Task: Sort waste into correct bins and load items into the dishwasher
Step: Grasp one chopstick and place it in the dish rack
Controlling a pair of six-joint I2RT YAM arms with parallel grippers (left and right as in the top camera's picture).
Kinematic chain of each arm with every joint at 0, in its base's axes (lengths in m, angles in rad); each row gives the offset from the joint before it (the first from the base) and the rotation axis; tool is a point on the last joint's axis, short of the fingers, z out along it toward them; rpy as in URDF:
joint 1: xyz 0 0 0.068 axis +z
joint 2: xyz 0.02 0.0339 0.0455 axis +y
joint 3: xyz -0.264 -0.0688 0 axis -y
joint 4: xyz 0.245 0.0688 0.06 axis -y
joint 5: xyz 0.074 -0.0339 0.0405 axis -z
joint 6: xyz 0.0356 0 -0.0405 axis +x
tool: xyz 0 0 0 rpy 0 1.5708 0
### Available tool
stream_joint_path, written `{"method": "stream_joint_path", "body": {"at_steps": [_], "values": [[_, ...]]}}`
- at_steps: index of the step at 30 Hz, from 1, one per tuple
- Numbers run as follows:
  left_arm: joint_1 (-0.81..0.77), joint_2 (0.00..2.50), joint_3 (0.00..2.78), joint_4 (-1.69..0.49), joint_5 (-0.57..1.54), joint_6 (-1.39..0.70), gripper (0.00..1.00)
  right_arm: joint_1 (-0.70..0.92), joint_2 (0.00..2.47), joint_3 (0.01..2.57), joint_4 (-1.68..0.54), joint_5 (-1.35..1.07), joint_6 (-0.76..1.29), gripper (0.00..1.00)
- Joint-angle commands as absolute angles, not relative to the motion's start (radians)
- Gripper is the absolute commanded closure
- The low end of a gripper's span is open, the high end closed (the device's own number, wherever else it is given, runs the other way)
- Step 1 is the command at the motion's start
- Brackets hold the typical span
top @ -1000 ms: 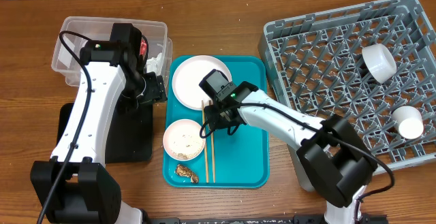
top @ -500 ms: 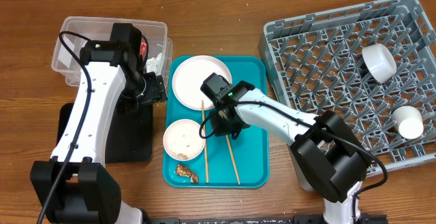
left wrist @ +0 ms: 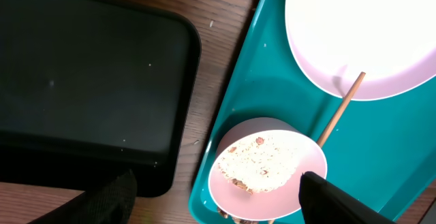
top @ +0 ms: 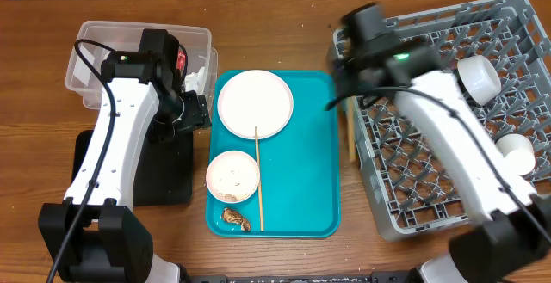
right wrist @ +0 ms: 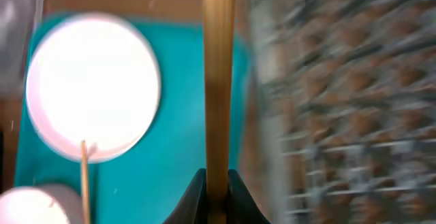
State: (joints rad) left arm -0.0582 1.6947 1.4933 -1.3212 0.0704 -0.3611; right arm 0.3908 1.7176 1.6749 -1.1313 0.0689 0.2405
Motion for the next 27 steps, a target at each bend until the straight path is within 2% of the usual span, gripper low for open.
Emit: {"method": "stream_joint_path", "body": {"at_steps": [1, 6, 13, 14, 16, 18, 23, 27], "values": [[-0.059, 1.671, 1.508, -1.320, 0.071, -0.371, 0.22, 0.294, 1.692, 1.684, -1.174, 0.073, 0.082, 0.96], [-0.059, 1.671, 1.508, -1.318, 0.072, -0.371, 0.21, 0.236, 1.714, 1.608, -1.231, 0.050, 0.002, 0.96], [-0.059, 1.671, 1.508, -1.319, 0.072, -0.371, 0.22, 0.236, 1.717, 1.403, -1.138, 0.013, 0.003, 0.96], [-0.059, 1.671, 1.508, -1.319, 0.072, -0.371, 0.22, 0.236, 1.717, 1.375, -1.123, 0.013, 0.003, 0.94], [-0.059, 1.671, 1.508, -1.320, 0.072, -0.371, 0.22, 0.236, 1.717, 1.356, -1.112, 0.013, 0.003, 0.75], [-0.059, 1.671, 1.508, -1.319, 0.072, -0.371, 0.22, 0.236, 1.715, 1.367, -1.113, 0.013, 0.003, 0.68], [-0.059, 1.671, 1.508, -1.320, 0.072, -0.371, 0.22, 0.237, 1.715, 1.494, -1.174, 0.001, 0.004, 0.65], [-0.059, 1.671, 1.508, -1.319, 0.072, -0.371, 0.22, 0.256, 1.711, 1.640, -1.207, -0.129, 0.037, 0.63]]}}
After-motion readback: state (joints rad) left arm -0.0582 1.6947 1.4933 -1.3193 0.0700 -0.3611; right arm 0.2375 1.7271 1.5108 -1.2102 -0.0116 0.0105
